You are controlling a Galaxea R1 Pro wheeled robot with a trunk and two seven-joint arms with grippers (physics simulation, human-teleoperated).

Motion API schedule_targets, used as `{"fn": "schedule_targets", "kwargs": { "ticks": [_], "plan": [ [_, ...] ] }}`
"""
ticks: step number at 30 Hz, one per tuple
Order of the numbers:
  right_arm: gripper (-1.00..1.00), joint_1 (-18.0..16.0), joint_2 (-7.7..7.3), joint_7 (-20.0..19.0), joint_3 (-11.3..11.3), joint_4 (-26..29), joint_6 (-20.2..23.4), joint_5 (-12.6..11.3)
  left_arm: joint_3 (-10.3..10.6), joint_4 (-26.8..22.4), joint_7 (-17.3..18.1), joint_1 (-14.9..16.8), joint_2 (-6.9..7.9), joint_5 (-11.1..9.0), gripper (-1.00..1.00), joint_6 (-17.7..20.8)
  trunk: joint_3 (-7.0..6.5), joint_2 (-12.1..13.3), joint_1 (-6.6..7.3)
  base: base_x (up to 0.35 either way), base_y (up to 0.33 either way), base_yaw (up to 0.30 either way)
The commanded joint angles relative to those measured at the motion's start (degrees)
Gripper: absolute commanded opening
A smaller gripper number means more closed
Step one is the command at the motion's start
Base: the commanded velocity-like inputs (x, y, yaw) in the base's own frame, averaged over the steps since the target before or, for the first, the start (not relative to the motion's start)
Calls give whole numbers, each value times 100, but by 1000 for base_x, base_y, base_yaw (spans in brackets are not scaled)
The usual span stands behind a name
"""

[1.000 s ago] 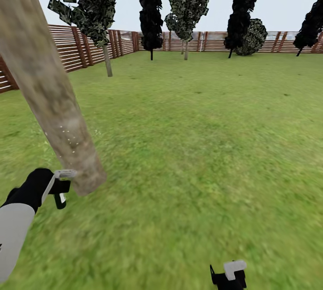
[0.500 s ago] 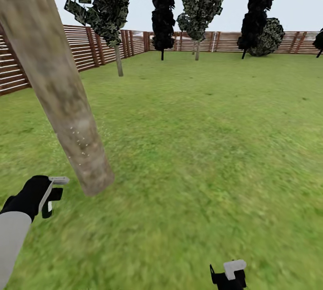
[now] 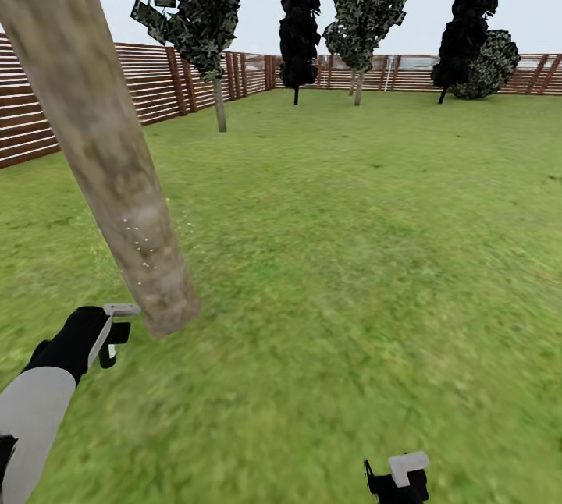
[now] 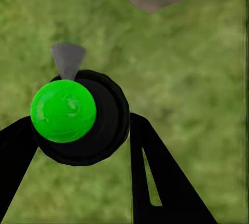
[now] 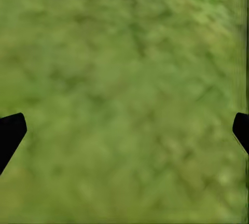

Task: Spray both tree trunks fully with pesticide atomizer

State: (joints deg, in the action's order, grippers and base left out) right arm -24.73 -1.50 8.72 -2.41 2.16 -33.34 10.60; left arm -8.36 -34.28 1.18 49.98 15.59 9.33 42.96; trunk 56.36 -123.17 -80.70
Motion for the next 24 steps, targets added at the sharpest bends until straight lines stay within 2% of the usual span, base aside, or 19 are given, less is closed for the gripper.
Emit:
{"fn": "schedule_targets", "kwargs": {
  "ticks": [1,6,9,12,14,16,18,21,24],
  "plan": [
    [100,-3,0,60,-23,-5,-2,56,-21,-9,9,3,1,34,-100,32,5,-2,1,1,-274,0],
    [100,0,0,60,-23,-2,2,56,-15,-88,11,30,2,39,-100,76,5,-2,1,0,-274,0],
    [100,-2,0,60,-23,3,3,56,-6,-94,18,119,26,38,-100,363,5,-2,1,0,-274,2],
    [100,-3,0,60,-23,11,3,56,0,-102,22,397,28,26,-100,705,5,-2,1,0,-274,118],
    [100,-3,0,60,-23,12,3,56,1,-100,23,604,17,21,-100,801,5,-2,1,0,-274,251],
    [100,-3,0,60,-23,13,2,56,4,-104,23,885,21,24,-100,1099,5,-2,1,0,-274,271],
    [100,-3,0,60,-23,13,2,56,17,-102,23,1298,40,57,-100,1339,5,-2,1,0,-274,276],
    [100,-3,0,60,-23,13,3,56,37,-98,16,1555,51,96,-100,1405,5,-2,1,0,-274,276],
    [100,0,0,60,-23,13,3,56,60,-97,14,1614,84,108,-100,1419,5,-2,1,48,-268,277]
  ]
}}
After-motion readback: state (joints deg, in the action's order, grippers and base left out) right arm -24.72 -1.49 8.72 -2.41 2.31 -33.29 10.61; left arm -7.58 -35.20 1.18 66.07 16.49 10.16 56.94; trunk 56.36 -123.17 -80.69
